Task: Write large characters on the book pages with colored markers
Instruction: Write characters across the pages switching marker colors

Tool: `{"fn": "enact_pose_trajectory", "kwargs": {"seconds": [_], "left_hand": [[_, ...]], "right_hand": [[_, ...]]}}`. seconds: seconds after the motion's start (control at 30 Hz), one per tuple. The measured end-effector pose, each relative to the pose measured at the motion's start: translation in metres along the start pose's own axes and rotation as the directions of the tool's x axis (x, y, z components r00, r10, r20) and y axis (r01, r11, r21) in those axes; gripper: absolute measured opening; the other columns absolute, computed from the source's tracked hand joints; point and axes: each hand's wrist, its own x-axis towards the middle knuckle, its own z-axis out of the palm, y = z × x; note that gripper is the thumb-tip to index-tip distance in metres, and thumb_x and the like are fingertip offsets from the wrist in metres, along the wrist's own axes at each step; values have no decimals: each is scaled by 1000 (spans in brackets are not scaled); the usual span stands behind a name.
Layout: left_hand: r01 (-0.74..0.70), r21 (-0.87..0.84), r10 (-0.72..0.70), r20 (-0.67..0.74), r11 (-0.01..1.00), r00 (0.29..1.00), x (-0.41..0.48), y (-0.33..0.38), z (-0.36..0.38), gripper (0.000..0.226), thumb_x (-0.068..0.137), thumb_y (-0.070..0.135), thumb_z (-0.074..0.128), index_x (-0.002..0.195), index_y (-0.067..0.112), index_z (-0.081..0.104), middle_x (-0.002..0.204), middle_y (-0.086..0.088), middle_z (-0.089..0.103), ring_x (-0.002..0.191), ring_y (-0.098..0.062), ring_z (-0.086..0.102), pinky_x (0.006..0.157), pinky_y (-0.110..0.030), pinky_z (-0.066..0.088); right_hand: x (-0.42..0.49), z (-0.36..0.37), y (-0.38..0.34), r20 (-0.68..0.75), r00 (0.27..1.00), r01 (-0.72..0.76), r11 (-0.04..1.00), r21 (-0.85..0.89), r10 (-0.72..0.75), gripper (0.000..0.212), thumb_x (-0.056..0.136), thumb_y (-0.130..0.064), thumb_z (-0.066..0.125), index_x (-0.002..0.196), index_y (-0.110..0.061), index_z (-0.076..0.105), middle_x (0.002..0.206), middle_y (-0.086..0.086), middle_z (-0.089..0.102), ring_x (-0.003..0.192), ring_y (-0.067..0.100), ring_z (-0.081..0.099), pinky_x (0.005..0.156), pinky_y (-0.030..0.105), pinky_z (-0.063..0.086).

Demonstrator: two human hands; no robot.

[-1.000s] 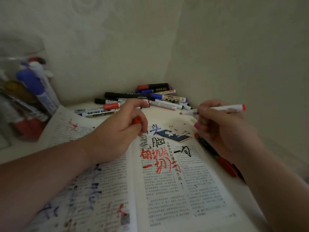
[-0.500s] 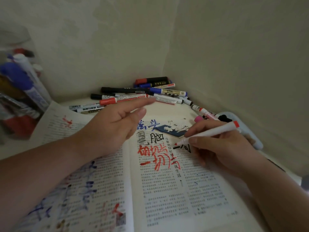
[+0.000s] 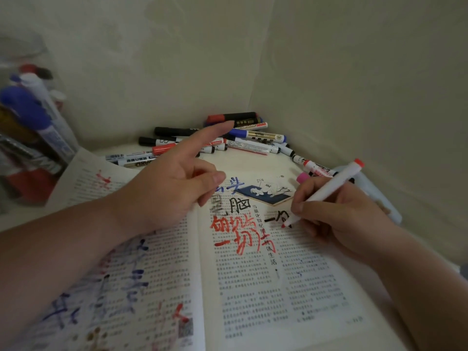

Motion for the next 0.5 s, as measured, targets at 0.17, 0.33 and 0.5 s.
{"fn": "enact_pose_trajectory", "kwargs": {"seconds": [0.17,0.33,0.5], "left_hand": [[58,92,-54,-46,994,997,-1,1,4,42,86,43,60,125,57,61,50,-3,35,47,-19,26,47,-25,26],[41,30,-44,82,999,996,-5,-5,6,30,100,44,46,126,48,61,60,-13,42,53,-28,35,52,-35,32],[31,62,-38,118,998,992,-5,-10,6,55,85,8,41,125,42,55,86,-2,60,73,-18,51,66,-25,42]], "right_hand": [[-7,-1,-2,125,989,-80,997,13,78,5,72,-7,71,75,-10,73,59,17,61,47,26,52,42,29,46],[-10,1,3,61,993,-97,990,-99,103,3,71,-13,72,71,-16,72,57,13,59,46,22,48,42,25,40],[-11,2,3,49,998,-16,957,-291,32,11,80,-10,79,73,-15,73,59,-2,61,54,11,48,49,23,36]]}}
